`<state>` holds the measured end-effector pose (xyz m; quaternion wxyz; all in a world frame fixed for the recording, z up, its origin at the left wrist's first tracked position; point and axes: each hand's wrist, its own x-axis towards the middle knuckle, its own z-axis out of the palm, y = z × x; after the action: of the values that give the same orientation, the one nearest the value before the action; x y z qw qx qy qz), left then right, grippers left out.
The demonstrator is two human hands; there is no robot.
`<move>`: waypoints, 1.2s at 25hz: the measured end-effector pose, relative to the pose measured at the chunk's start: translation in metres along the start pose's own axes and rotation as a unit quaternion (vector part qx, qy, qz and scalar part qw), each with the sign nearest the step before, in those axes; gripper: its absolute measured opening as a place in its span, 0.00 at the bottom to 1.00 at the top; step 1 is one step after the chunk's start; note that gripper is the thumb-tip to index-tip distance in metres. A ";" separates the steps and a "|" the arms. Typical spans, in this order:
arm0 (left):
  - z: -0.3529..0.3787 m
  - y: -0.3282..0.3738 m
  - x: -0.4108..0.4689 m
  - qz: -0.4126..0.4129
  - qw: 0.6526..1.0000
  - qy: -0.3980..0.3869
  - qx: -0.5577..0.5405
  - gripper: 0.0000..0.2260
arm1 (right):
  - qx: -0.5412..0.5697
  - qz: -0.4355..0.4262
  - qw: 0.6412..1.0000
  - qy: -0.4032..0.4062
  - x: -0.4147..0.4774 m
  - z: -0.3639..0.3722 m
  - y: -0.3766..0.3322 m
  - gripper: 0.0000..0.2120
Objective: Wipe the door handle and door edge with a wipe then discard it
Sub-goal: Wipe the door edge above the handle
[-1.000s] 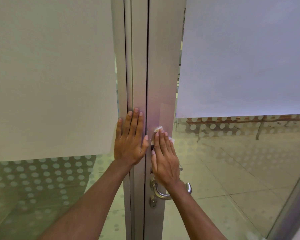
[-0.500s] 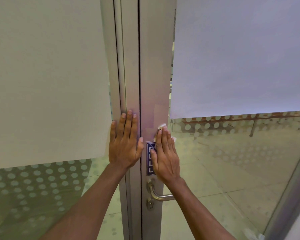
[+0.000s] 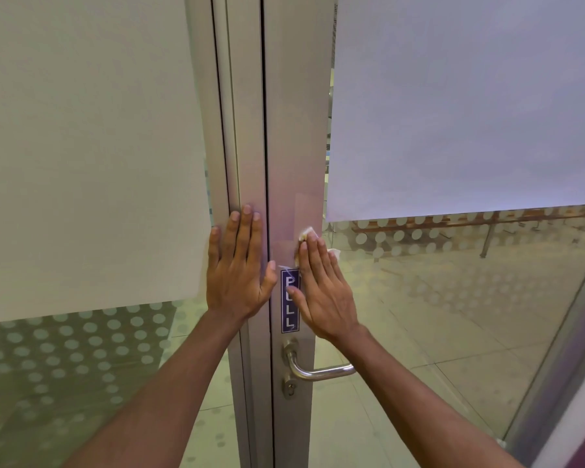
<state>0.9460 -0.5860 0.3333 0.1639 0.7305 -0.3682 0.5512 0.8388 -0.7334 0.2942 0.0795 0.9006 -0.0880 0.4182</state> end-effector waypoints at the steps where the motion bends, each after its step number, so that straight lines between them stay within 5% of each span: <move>1: 0.000 0.000 0.000 0.000 1.000 0.001 0.002 0.31 | 0.000 -0.010 1.000 -0.009 -0.012 0.005 0.001 0.34; 6: -0.001 0.001 0.001 -0.002 1.000 -0.001 0.007 0.32 | -0.034 -0.057 0.995 -0.077 -0.083 0.021 0.007 0.36; 12: -0.003 0.002 0.001 -0.002 1.000 -0.005 0.000 0.32 | 0.010 0.017 1.000 -0.025 -0.025 0.008 -0.018 0.32; 17: -0.003 0.001 0.001 0.000 1.000 -0.004 -0.009 0.35 | 0.019 -0.019 1.000 -0.007 -0.017 0.008 -0.029 0.31; 21: -0.005 0.003 0.002 -0.005 1.000 -0.013 -0.011 0.37 | 0.075 0.121 0.989 0.037 -0.016 0.003 -0.031 0.32; 27: -0.006 0.004 0.002 -0.006 1.000 -0.011 -0.021 0.36 | 0.072 0.023 0.997 0.025 -0.011 0.004 -0.043 0.32; 30: -0.006 0.003 0.001 -0.006 1.000 -0.014 -0.021 0.37 | 0.055 0.077 0.995 0.029 -0.014 0.001 -0.032 0.32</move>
<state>0.9401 -0.5846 0.3360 0.1770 0.7371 -0.3776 0.5318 0.8381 -0.7015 0.2809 0.0001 0.8816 -0.1322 0.4531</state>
